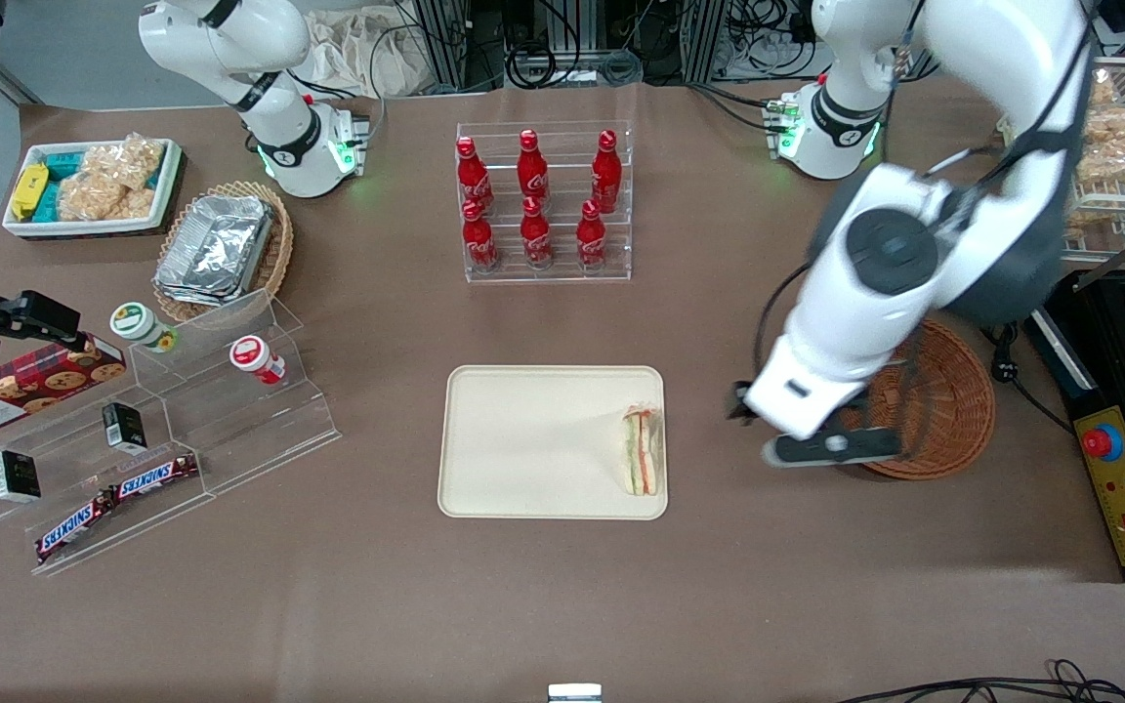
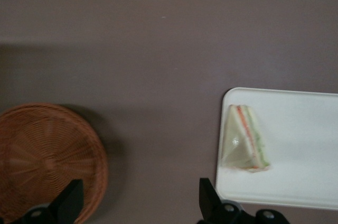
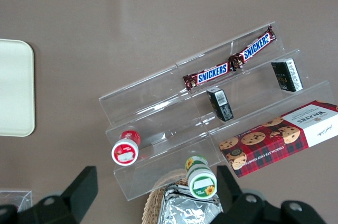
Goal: Place sandwich from basket to tray
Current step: 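Lower the sandwich onto the tray, open the left gripper, withdraw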
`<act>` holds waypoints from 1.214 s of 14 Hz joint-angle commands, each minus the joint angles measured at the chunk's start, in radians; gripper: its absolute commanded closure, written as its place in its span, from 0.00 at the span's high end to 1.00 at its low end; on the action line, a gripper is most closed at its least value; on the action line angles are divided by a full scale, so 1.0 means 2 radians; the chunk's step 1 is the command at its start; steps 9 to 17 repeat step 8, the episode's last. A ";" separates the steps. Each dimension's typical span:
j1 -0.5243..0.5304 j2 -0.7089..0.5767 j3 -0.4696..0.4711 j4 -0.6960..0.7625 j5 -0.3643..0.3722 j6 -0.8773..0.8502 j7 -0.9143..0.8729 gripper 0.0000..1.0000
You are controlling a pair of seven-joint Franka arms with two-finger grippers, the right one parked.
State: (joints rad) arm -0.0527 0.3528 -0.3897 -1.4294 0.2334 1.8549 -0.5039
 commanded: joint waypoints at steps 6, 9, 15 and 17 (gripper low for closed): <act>0.151 -0.104 0.002 -0.020 -0.059 -0.084 0.225 0.99; 0.161 -0.105 0.002 -0.020 -0.058 -0.095 0.224 0.99; 0.161 -0.105 0.002 -0.020 -0.058 -0.095 0.224 0.99; 0.161 -0.105 0.002 -0.020 -0.058 -0.095 0.224 0.99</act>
